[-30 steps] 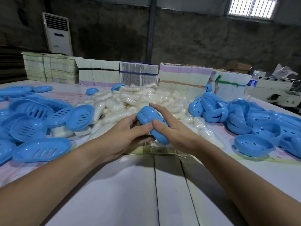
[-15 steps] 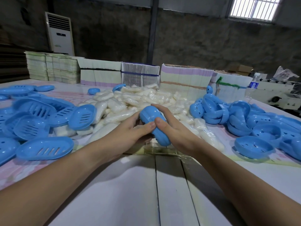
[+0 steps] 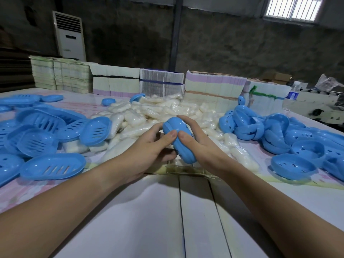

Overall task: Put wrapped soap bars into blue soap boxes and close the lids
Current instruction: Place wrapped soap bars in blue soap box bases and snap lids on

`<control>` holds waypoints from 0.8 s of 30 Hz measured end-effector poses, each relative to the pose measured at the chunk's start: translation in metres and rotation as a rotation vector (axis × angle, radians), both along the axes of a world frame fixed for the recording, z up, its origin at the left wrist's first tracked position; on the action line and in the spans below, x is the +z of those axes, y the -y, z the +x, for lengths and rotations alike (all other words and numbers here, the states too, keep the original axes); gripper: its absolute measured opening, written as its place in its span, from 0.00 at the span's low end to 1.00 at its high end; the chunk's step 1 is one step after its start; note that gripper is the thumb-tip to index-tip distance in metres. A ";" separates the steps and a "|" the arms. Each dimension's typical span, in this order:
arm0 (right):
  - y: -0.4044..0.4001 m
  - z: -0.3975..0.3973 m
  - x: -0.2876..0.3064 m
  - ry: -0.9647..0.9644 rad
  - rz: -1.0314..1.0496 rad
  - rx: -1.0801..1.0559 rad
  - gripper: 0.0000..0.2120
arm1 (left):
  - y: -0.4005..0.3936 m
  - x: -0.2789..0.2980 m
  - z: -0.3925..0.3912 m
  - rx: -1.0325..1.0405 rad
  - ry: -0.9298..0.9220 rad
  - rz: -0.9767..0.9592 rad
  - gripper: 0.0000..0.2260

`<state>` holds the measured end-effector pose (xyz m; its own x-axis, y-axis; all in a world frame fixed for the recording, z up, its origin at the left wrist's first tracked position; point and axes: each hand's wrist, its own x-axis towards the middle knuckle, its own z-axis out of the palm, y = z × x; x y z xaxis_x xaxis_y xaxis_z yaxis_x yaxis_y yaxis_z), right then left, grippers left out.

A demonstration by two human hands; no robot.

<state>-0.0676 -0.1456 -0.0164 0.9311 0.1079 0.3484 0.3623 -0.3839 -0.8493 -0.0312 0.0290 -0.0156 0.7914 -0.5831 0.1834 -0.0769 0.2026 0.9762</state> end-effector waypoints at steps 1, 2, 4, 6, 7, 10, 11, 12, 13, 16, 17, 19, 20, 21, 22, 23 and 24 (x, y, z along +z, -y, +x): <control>-0.001 -0.001 0.001 0.000 0.009 0.001 0.24 | 0.000 0.000 0.000 -0.010 0.009 -0.004 0.18; -0.001 -0.001 0.002 -0.002 0.021 0.005 0.24 | -0.001 0.000 -0.001 -0.020 0.017 -0.009 0.18; -0.003 -0.002 0.003 -0.013 0.042 0.020 0.23 | -0.002 0.001 -0.002 -0.027 0.031 -0.011 0.17; -0.003 -0.003 0.005 -0.022 0.047 0.026 0.22 | -0.002 0.002 -0.003 -0.050 0.047 -0.010 0.15; -0.003 -0.004 0.005 -0.023 0.043 0.024 0.22 | -0.002 0.002 -0.003 -0.072 0.051 -0.013 0.13; -0.002 -0.005 0.006 -0.018 0.026 0.012 0.20 | -0.002 0.002 -0.001 -0.075 0.048 -0.005 0.15; -0.002 -0.005 0.006 -0.018 0.032 0.007 0.18 | -0.001 0.000 -0.001 -0.060 0.058 0.006 0.17; -0.002 -0.005 0.006 -0.016 0.038 0.001 0.17 | -0.001 0.000 -0.001 -0.044 0.074 0.021 0.18; -0.003 -0.006 0.006 -0.009 0.037 -0.008 0.17 | 0.000 0.000 -0.001 -0.024 0.091 0.036 0.18; -0.005 -0.007 0.007 0.031 0.015 -0.034 0.20 | -0.001 0.001 -0.003 0.004 0.113 0.068 0.10; -0.006 -0.007 0.007 0.037 0.018 -0.030 0.20 | -0.001 0.001 -0.003 -0.010 0.113 0.073 0.08; -0.007 -0.008 0.006 0.038 0.039 -0.013 0.20 | -0.002 0.002 -0.004 -0.032 0.099 0.066 0.07; -0.007 -0.009 0.005 0.038 0.051 -0.007 0.21 | -0.002 0.003 -0.004 -0.034 0.092 0.058 0.08; -0.008 -0.009 0.006 0.039 0.063 -0.004 0.21 | -0.002 0.004 -0.004 -0.038 0.092 0.052 0.08; -0.009 -0.009 0.006 0.038 0.074 0.001 0.21 | -0.003 0.004 -0.005 -0.046 0.094 0.046 0.07; -0.010 -0.008 0.007 0.034 0.082 0.006 0.21 | -0.003 0.004 -0.006 -0.048 0.092 0.039 0.08; -0.010 -0.007 0.007 0.023 0.086 0.012 0.21 | -0.003 0.004 -0.005 -0.045 0.086 0.031 0.09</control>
